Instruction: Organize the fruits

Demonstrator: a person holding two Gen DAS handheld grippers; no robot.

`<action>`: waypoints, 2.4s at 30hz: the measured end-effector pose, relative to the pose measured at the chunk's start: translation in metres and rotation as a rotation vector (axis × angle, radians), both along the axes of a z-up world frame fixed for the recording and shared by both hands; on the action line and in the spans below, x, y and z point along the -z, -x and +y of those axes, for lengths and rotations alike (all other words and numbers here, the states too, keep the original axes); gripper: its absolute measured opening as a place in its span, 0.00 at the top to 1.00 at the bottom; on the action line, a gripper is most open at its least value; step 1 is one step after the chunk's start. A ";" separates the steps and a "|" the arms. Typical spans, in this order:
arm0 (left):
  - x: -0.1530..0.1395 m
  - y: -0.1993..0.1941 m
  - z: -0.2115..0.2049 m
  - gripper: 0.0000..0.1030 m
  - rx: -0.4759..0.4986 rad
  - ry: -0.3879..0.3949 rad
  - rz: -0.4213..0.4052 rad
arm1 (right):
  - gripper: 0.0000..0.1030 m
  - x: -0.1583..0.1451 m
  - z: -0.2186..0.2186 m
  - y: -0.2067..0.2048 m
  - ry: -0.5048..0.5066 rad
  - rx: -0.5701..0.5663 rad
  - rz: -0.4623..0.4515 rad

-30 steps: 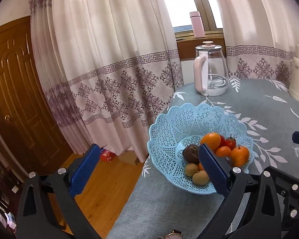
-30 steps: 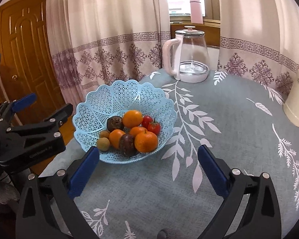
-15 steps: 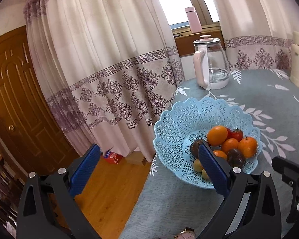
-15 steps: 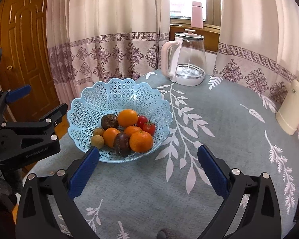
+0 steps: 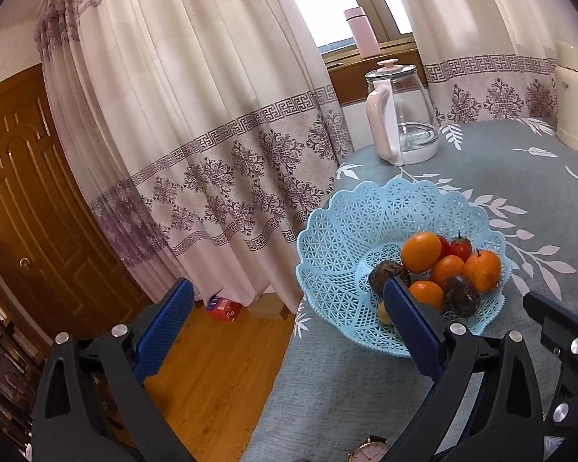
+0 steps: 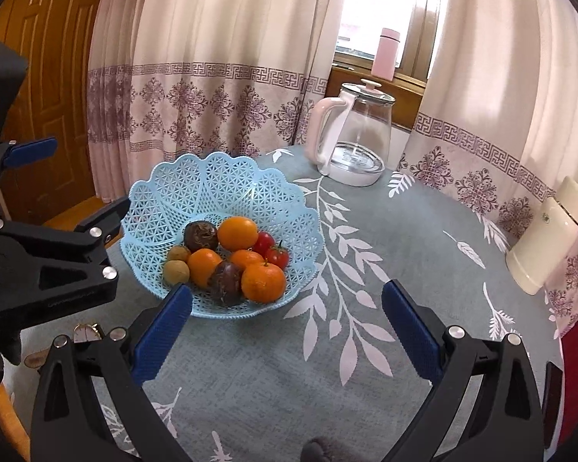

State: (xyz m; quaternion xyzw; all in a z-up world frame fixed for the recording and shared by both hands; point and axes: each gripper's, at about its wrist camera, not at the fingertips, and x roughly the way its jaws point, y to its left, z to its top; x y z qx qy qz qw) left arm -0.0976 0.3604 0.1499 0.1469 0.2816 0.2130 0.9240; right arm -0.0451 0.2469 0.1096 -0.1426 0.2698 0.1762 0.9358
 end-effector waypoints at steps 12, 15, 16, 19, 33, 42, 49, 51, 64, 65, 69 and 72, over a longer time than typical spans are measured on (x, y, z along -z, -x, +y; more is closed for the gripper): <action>0.002 -0.001 0.002 0.03 0.004 -0.010 0.003 | 0.05 -0.001 0.007 -0.003 0.021 0.020 -0.002; 0.001 -0.001 0.003 0.03 -0.002 -0.009 0.001 | 0.05 0.000 0.009 -0.003 0.026 0.015 -0.002; 0.001 -0.001 0.003 0.03 -0.003 -0.009 0.000 | 0.05 0.000 0.009 -0.002 0.028 0.014 -0.004; 0.001 -0.001 0.002 0.03 -0.001 -0.012 0.001 | 0.05 0.000 0.011 -0.002 0.030 0.011 -0.003; 0.003 -0.002 0.002 0.03 0.001 -0.017 0.005 | 0.05 0.002 0.017 -0.001 0.067 0.016 -0.035; 0.006 -0.003 0.002 0.03 0.002 -0.017 0.008 | 0.05 0.003 0.021 -0.003 0.066 -0.004 -0.019; 0.011 -0.003 0.003 0.03 0.004 -0.018 0.014 | 0.05 0.006 0.022 -0.003 0.064 -0.011 -0.009; 0.012 -0.003 0.003 0.03 0.005 -0.020 0.014 | 0.05 0.007 0.022 -0.004 0.061 -0.009 -0.004; 0.011 -0.002 0.003 0.03 0.007 -0.021 0.015 | 0.05 0.008 0.024 -0.005 0.058 -0.025 0.003; 0.010 -0.002 0.003 0.03 0.006 -0.021 0.015 | 0.05 0.009 0.024 -0.005 0.057 -0.028 0.006; 0.010 -0.003 0.003 0.03 0.006 -0.020 0.016 | 0.05 0.014 0.026 -0.007 0.052 -0.060 0.037; 0.010 -0.003 0.003 0.03 0.003 -0.020 0.020 | 0.05 0.018 0.025 -0.007 0.053 -0.057 0.035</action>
